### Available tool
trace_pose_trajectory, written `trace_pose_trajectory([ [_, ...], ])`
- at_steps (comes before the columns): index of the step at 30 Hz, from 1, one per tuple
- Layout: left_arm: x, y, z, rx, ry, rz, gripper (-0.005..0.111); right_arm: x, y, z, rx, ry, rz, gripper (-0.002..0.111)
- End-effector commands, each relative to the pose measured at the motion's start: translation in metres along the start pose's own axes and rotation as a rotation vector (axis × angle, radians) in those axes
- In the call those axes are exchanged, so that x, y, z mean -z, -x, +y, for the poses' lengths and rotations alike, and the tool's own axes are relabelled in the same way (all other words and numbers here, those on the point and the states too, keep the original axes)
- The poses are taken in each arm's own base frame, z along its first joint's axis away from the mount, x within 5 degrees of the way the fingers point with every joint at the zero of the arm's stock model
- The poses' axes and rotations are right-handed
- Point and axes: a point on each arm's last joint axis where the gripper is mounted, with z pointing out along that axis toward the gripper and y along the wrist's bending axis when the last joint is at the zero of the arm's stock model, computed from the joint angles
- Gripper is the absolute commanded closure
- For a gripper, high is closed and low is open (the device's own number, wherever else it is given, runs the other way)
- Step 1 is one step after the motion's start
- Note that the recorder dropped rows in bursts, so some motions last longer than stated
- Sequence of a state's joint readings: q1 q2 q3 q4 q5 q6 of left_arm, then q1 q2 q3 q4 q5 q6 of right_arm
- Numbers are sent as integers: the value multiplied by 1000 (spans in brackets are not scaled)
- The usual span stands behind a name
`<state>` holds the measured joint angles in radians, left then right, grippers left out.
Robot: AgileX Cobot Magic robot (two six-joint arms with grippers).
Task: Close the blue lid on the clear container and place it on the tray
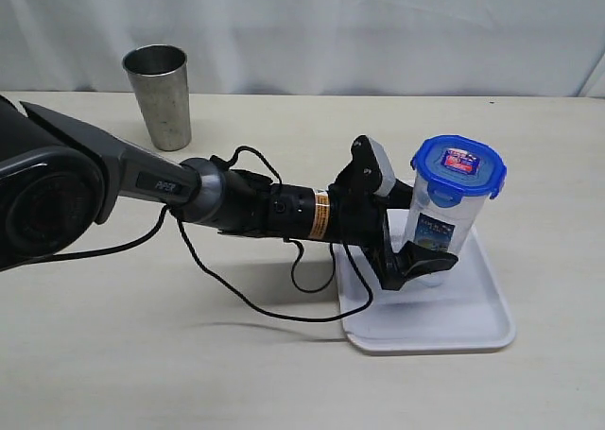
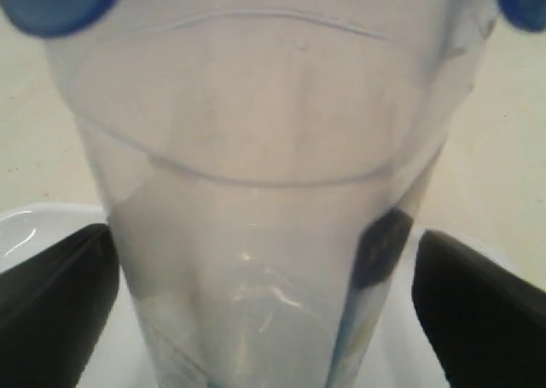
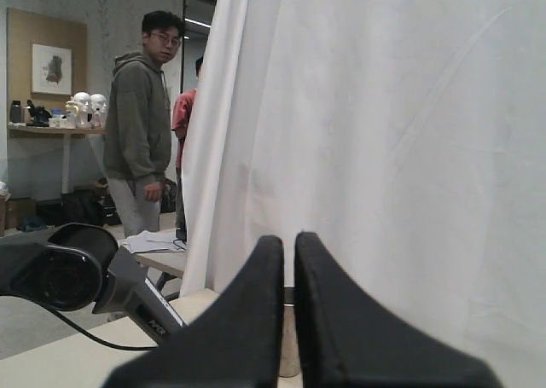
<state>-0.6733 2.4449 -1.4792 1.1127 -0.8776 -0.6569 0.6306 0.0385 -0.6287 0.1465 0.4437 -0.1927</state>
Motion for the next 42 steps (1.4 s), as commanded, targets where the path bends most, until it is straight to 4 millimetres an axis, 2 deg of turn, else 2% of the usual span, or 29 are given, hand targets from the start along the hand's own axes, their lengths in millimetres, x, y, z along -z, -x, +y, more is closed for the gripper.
trace_pose_trajectory([
  [1, 5, 4, 3, 15, -4, -5, 21, 0, -1, 0, 9, -9, -1, 103],
  [8, 6, 5, 4, -33, 5, 57, 21, 0, -1, 0, 9, -9, -1, 103],
  [15, 12, 19, 3, -67, -14, 106, 21, 0, -1, 0, 9, -9, -1, 103],
  [23, 18, 17, 9, -135, 43, 258, 21, 0, -1, 0, 9, -9, -1, 103],
  [28, 21, 22, 12, -136, 83, 276, 22, 0, -1, 0, 9, -9, -1, 103],
  [30, 23, 27, 14, -144, 107, 286, 29, 0, -1, 0, 9, -9, -1, 103],
  [34, 31, 38, 16, -213, 112, 326, 56, 0, -1, 0, 9, -9, 1, 103],
  [36, 35, 42, 15, -236, 94, 351, 65, 0, -1, 0, 9, -9, 1, 103],
  [42, 52, 51, 20, -187, 111, 381, 82, 0, -1, 0, 9, -9, 3, 103],
])
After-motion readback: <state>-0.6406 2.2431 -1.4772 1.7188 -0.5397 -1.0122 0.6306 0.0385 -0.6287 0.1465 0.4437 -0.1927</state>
